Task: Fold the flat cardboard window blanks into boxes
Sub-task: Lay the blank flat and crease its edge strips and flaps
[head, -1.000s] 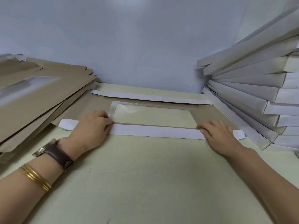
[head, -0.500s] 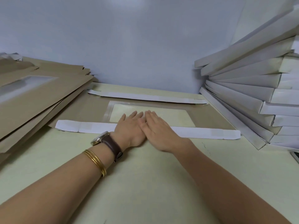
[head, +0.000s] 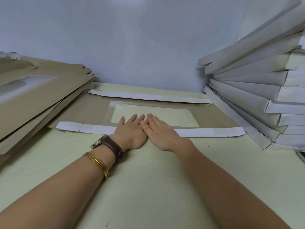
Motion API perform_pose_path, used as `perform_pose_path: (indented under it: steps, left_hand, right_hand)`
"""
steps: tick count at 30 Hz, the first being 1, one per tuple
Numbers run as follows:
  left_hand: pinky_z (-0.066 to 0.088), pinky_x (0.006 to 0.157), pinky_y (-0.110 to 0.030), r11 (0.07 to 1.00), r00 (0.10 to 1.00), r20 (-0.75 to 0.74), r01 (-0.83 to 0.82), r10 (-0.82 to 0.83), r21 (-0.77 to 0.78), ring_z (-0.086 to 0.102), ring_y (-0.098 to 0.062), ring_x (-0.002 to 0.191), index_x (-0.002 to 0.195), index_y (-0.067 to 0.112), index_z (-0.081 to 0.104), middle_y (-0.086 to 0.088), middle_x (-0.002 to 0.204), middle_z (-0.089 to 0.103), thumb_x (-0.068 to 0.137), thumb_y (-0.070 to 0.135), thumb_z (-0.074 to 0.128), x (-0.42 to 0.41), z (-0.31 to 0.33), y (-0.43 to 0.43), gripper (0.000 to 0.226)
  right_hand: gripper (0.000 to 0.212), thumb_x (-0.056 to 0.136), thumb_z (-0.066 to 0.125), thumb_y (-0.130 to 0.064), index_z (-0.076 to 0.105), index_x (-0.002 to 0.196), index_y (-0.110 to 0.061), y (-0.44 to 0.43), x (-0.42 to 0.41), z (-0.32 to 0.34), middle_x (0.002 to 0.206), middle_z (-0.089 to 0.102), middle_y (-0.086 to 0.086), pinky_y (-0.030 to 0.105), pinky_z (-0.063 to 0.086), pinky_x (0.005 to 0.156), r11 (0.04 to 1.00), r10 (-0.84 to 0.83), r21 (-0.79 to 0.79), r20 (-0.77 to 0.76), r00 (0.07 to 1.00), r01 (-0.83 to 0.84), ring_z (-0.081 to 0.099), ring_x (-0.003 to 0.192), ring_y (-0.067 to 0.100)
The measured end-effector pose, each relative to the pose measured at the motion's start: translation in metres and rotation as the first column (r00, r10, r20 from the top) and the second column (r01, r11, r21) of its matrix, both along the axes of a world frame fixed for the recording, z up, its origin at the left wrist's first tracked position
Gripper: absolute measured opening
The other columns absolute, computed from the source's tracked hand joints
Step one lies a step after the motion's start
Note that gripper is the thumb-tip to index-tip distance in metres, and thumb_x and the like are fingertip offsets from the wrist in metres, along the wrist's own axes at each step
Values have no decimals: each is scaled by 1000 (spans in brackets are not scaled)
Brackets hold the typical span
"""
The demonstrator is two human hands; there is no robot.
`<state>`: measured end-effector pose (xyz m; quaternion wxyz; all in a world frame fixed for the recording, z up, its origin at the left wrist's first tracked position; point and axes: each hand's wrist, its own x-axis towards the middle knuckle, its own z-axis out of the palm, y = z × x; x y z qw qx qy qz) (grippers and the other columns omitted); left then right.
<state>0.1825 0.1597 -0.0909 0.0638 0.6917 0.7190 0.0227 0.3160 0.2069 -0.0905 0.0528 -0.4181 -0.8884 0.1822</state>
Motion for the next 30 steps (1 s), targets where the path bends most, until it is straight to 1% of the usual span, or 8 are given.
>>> perform_pose_path:
  steps: [2, 5, 9, 12, 16, 21, 25, 30]
  left_hand:
    - [-5, 118, -54, 999, 999, 27, -39, 39, -2, -7, -15, 149, 152, 39, -4, 12, 161, -6, 101, 47, 7, -5, -1, 0, 53]
    - [-6, 116, -56, 996, 996, 28, -88, 88, -10, -7, -15, 149, 150, 45, -1, 15, 161, -6, 99, 52, 4, -20, -2, -5, 52]
    - [-7, 115, -58, 989, 989, 30, -148, 148, -17, -7, -14, 149, 148, 50, 0, 18, 160, -5, 98, 56, 5, -49, -3, -15, 51]
    - [-6, 114, -58, 984, 984, 25, -178, 179, -20, -6, -14, 149, 148, 51, 0, 18, 160, -5, 97, 58, 5, -66, -3, -22, 52]
    - [-5, 114, -59, 982, 982, 12, -188, 189, -20, -5, -15, 149, 147, 52, 0, 18, 160, -5, 95, 61, 5, -73, -4, -26, 54]
    - [-6, 114, -60, 981, 981, 17, -193, 193, -17, -5, -15, 149, 147, 54, 1, 19, 160, -5, 94, 64, 5, -74, -4, -26, 54]
    - [-5, 114, -60, 970, 970, 15, -244, 244, -19, -4, -16, 149, 147, 54, 2, 20, 160, -3, 92, 68, 6, -89, -5, -30, 57]
    - [-5, 115, -55, 944, 944, 11, -329, 329, -17, -3, -17, 149, 148, 51, 2, 16, 161, -2, 95, 62, 5, -114, -7, -41, 54]
  right_hand:
    - [71, 99, 9, -58, 3, 155, -16, 5, 9, -2, 163, -1, -4, 31, -3, 121, 998, -21, 56, 65, 998, 17, -4, 149, 9]
    - [69, 99, 9, -57, 4, 155, -18, 12, 22, -5, 163, -3, -5, 31, -4, 120, 996, -34, 87, 117, 993, 24, -5, 149, 9]
    - [65, 99, 9, -57, 5, 155, -24, 19, 32, -6, 163, -2, -7, 32, -3, 120, 992, -24, 122, 128, 992, 8, -5, 149, 9]
    - [61, 99, 8, -58, 5, 154, -32, 23, 42, -6, 163, -2, -9, 35, -2, 120, 992, -17, 124, 140, 990, 0, -5, 149, 10]
    - [55, 100, 10, -55, 6, 153, -41, 33, 75, -3, 163, -2, -9, 36, -2, 120, 991, -85, 120, 167, 982, 66, -5, 149, 11]
    - [52, 101, 14, -54, 11, 152, -42, 42, 125, 3, 163, 4, -7, 36, 3, 121, 976, -200, 126, 175, 964, 180, 2, 149, 12]
    - [52, 101, 14, -52, 14, 152, -40, 47, 156, 8, 162, 9, -3, 35, 5, 120, 959, -274, 127, 180, 945, 254, 4, 149, 14]
    - [56, 101, 15, -54, 15, 153, -34, 52, 174, 8, 162, 9, -1, 34, 5, 119, 935, -352, 108, 166, 921, 337, 3, 149, 14]
